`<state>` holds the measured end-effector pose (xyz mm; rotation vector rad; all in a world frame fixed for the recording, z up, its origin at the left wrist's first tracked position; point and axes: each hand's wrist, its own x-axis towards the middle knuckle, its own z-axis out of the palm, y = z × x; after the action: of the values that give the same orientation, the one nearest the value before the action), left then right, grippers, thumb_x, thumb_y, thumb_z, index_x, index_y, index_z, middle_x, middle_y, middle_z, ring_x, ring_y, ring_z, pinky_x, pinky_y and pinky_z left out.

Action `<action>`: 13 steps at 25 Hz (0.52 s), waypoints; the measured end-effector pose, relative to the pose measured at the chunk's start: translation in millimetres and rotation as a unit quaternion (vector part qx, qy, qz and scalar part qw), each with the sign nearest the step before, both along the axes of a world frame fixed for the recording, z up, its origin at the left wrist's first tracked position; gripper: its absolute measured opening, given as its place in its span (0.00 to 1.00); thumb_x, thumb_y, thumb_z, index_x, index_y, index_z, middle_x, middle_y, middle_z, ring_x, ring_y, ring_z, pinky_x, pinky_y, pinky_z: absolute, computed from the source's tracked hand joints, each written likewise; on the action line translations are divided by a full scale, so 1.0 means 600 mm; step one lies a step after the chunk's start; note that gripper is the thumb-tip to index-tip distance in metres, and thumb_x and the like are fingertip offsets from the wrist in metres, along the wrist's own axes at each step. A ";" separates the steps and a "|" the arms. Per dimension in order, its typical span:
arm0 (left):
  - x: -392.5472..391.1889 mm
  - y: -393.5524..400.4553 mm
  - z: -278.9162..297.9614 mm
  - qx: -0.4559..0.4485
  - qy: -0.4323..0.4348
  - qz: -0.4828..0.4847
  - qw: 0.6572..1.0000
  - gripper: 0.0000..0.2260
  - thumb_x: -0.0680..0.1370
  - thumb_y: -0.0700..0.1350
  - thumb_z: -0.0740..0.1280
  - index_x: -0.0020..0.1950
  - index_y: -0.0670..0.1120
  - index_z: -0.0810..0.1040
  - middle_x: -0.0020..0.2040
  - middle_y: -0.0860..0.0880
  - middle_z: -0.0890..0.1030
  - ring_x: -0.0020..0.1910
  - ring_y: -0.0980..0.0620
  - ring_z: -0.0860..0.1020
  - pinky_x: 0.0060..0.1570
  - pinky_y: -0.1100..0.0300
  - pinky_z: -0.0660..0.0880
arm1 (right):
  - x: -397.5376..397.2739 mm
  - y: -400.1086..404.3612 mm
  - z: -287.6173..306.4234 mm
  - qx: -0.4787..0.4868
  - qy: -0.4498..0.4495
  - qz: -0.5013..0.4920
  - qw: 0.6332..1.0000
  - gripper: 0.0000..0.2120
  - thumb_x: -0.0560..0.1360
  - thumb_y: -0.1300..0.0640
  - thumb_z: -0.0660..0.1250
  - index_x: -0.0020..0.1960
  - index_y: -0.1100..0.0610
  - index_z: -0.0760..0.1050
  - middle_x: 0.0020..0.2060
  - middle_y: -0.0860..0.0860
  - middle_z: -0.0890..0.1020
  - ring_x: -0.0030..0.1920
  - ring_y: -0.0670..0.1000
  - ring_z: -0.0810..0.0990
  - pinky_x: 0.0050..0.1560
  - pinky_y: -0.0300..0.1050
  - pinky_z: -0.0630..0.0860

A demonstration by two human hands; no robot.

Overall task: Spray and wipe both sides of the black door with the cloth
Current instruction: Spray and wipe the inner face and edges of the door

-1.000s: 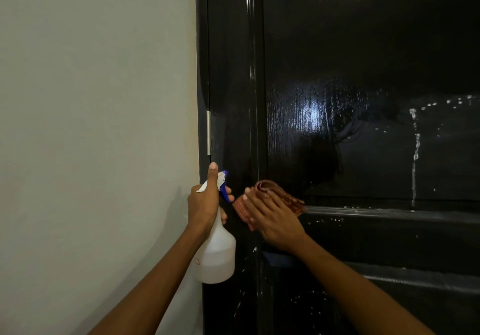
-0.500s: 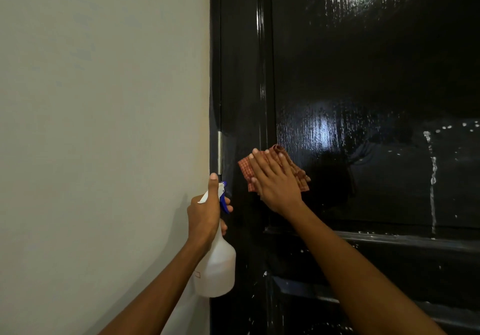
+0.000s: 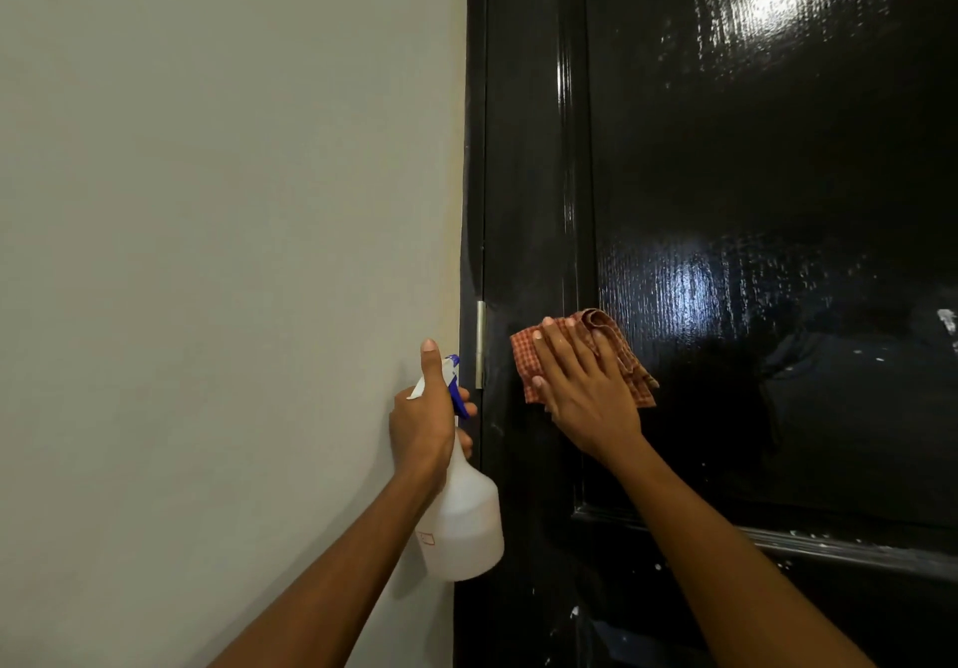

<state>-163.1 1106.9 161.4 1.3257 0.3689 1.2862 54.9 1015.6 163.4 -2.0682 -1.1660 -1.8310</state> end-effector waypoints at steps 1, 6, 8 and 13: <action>0.000 -0.003 0.001 -0.001 0.000 0.007 1.000 0.31 0.79 0.67 0.53 0.42 0.42 0.79 0.34 0.46 0.81 0.27 0.52 0.78 0.22 0.69 0.73 | 0.001 0.001 -0.003 0.001 0.002 -0.003 1.000 0.31 0.84 0.42 0.47 0.83 0.55 0.51 0.83 0.56 0.51 0.82 0.58 0.51 0.80 0.61 0.45; 0.002 -0.008 0.017 -0.002 0.000 0.044 0.999 0.34 0.77 0.71 0.52 0.41 0.42 0.79 0.33 0.45 0.81 0.27 0.50 0.77 0.24 0.64 0.75 | 0.001 -0.002 -0.023 -0.003 0.009 -0.002 1.000 0.32 0.84 0.42 0.46 0.83 0.56 0.52 0.83 0.56 0.52 0.82 0.57 0.51 0.81 0.61 0.46; 0.002 -0.005 0.021 0.011 0.013 0.050 0.999 0.33 0.78 0.70 0.51 0.43 0.42 0.80 0.35 0.46 0.82 0.28 0.51 0.78 0.22 0.66 0.74 | 0.001 -0.002 -0.034 0.002 0.013 0.004 1.000 0.31 0.84 0.41 0.47 0.83 0.55 0.52 0.83 0.56 0.52 0.82 0.57 0.52 0.80 0.61 0.47; 0.000 0.008 0.006 0.003 0.038 0.014 0.999 0.33 0.76 0.71 0.54 0.43 0.41 0.79 0.35 0.43 0.81 0.30 0.48 0.78 0.31 0.59 0.78 | -0.005 0.001 -0.037 0.010 0.022 0.006 1.000 0.31 0.84 0.41 0.49 0.83 0.54 0.54 0.83 0.56 0.52 0.82 0.57 0.52 0.80 0.61 0.46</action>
<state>-162.8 1112.0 165.0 1.3821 0.4386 1.2641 51.9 1016.0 141.1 -2.0736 -1.1416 -1.7763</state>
